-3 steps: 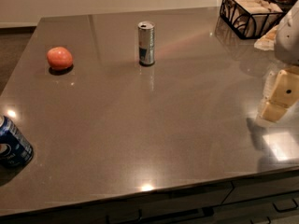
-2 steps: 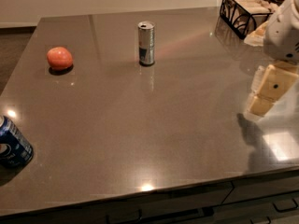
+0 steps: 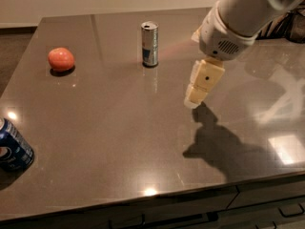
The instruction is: Pick apple
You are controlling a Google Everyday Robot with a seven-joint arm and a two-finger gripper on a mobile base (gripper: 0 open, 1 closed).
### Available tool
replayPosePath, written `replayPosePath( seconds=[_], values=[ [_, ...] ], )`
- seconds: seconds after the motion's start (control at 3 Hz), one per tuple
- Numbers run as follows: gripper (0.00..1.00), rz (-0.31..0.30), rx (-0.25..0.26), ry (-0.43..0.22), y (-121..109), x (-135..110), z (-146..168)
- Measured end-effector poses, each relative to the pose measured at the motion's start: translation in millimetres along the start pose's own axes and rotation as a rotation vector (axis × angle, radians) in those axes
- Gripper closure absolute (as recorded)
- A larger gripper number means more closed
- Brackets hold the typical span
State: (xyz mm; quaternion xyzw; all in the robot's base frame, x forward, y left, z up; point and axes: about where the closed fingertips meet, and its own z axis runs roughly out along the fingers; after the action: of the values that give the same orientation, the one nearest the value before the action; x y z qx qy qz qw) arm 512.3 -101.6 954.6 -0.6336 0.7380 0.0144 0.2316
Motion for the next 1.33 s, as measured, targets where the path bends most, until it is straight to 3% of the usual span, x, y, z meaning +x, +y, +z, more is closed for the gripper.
replayPosePath(
  seconds=[0.33,0.67,1.33],
  values=[
    [0.00,-0.003,-0.007,-0.074,-11.9,-60.0,48.7],
    [0.00,0.013,-0.026,-0.169,-16.9,-140.9,92.7],
    [0.00,0.042,-0.041,-0.238,-29.3,-247.7,145.6]
  ],
)
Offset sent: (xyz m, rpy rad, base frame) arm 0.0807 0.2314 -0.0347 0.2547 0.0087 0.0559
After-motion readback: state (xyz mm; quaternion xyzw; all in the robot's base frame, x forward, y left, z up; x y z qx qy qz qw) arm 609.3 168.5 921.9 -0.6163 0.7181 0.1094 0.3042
